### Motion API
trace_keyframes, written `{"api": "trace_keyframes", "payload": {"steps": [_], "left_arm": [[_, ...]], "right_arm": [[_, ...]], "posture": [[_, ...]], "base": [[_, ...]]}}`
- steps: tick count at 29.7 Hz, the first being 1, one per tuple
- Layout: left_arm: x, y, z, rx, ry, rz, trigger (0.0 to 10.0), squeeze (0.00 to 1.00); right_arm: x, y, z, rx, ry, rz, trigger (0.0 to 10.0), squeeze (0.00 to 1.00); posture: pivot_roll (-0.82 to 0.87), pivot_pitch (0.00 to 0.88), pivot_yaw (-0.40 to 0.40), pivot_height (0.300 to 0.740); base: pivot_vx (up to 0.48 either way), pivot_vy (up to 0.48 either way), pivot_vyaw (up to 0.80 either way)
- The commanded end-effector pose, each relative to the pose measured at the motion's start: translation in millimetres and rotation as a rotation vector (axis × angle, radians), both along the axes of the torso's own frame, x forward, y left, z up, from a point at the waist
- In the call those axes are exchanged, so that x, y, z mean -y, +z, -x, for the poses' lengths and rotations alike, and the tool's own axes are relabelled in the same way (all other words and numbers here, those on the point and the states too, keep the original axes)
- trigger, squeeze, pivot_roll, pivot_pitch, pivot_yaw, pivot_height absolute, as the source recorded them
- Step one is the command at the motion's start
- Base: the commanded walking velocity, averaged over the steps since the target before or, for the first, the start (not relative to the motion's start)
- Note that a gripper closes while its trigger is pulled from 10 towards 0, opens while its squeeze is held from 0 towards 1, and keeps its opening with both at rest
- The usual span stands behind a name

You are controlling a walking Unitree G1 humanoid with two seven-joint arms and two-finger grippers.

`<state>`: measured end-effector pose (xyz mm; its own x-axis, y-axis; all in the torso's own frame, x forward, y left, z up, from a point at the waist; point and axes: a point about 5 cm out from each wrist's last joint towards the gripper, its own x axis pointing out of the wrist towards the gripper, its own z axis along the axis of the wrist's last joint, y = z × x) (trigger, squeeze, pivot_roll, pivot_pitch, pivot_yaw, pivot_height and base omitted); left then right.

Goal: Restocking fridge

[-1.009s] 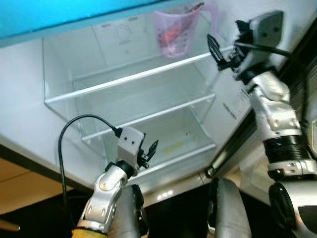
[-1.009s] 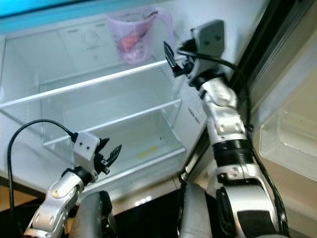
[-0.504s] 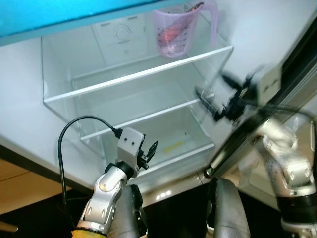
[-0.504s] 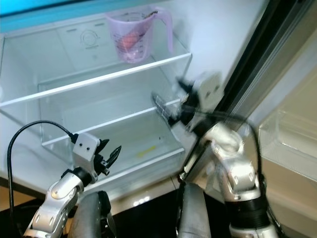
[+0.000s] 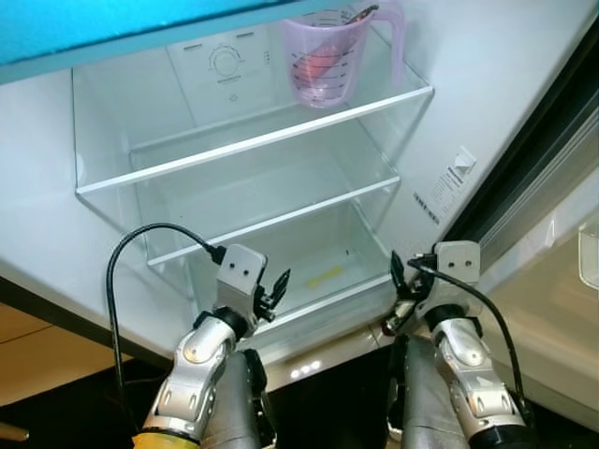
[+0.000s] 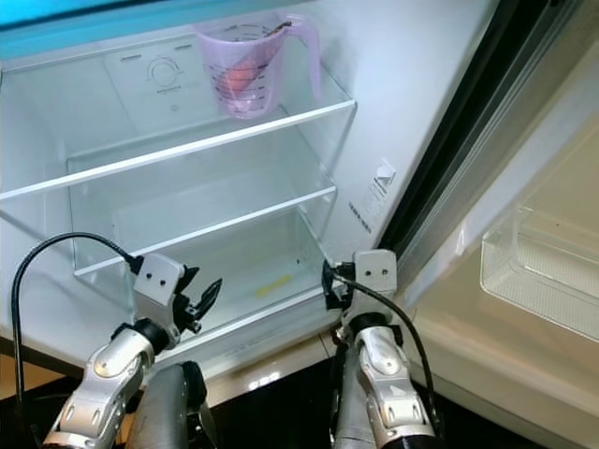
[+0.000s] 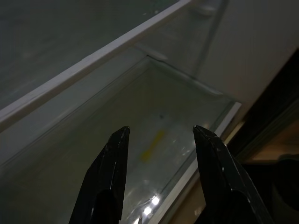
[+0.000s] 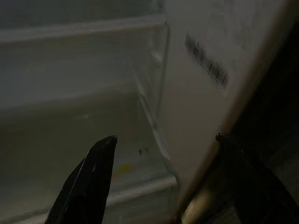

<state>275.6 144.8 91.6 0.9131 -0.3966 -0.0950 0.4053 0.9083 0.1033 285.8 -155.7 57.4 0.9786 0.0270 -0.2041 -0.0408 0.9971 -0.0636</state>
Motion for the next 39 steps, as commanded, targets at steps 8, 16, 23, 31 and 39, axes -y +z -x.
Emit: {"api": "trace_keyframes", "payload": {"steps": [8, 16, 23, 31, 39], "left_arm": [[-7.4, -18, 4.3, -0.051, 0.022, -0.036, 10.0, 0.0], [-8.4, -27, 7.4, -0.074, 0.022, -0.053, 10.0, 0.0], [-8.3, -31, 8.5, -0.081, 0.02, -0.059, 10.0, 0.0], [-8.8, -34, 9.5, -0.089, 0.022, -0.064, 10.0, 0.0], [-8.9, -35, 8.7, -0.09, 0.019, -0.066, 10.0, 0.0]], "right_arm": [[8.4, -70, 47.5, -0.211, -0.07, 0.069, 10.0, 0.0], [1.4, -92, 69.9, -0.286, -0.077, 0.082, 10.0, 0.0], [4.0, -90, 63.7, -0.252, -0.086, 0.085, 10.0, 0.0], [5.4, -90, 62.8, -0.245, -0.09, 0.09, 10.0, 0.0], [7.1, -93, 64.6, -0.248, -0.105, 0.087, 10.0, 0.0]], "posture": [[-0.03, 0.209, 0.012, 0.572], [-0.04, 0.21, 0.013, 0.602], [-0.04, 0.212, 0.011, 0.637], [-0.04, 0.214, 0.01, 0.662], [-0.05, 0.213, 0.014, 0.692]], "base": [[0.0, 0.0, 0.0], [0.0, 0.0, 0.0], [0.0, 0.0, 0.0], [0.0, 0.0, 0.0], [0.0, 0.0, 0.0]]}}
